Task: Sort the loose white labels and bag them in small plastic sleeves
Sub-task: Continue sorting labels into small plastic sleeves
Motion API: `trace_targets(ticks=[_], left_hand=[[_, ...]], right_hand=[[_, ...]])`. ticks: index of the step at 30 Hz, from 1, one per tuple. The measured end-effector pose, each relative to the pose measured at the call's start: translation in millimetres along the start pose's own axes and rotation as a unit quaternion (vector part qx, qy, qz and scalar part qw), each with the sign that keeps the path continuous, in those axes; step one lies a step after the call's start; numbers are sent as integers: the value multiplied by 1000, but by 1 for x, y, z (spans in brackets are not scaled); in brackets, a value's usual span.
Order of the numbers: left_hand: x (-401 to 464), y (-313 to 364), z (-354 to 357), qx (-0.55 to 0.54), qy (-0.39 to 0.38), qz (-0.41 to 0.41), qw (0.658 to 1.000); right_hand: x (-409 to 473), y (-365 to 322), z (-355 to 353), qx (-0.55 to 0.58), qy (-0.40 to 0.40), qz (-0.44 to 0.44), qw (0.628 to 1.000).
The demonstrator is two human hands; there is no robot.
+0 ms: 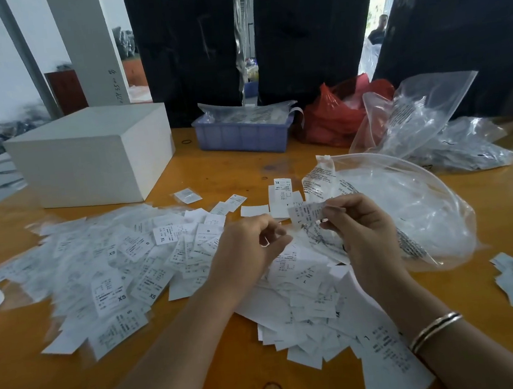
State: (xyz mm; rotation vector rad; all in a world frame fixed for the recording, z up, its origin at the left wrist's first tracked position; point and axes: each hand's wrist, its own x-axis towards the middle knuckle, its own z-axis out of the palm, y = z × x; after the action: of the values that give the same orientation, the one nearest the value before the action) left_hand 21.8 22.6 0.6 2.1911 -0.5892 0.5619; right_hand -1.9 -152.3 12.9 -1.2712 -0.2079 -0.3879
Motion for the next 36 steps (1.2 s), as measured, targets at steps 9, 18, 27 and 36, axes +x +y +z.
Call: trace_targets(ticks=[9, 18, 27, 36], left_hand=[[0, 2, 0, -27, -13, 17, 999], [1, 2, -2, -22, -23, 31, 999], [1, 2, -1, -17, -26, 35, 999], [1, 3, -2, -22, -29, 39, 999]], right_hand=[[2, -2, -3, -1, -7, -2, 1000], [2, 0, -5, 10, -16, 19, 1000], [4, 0, -7, -39, -33, -10, 999], [4, 1, -8, -26, -42, -4, 999]])
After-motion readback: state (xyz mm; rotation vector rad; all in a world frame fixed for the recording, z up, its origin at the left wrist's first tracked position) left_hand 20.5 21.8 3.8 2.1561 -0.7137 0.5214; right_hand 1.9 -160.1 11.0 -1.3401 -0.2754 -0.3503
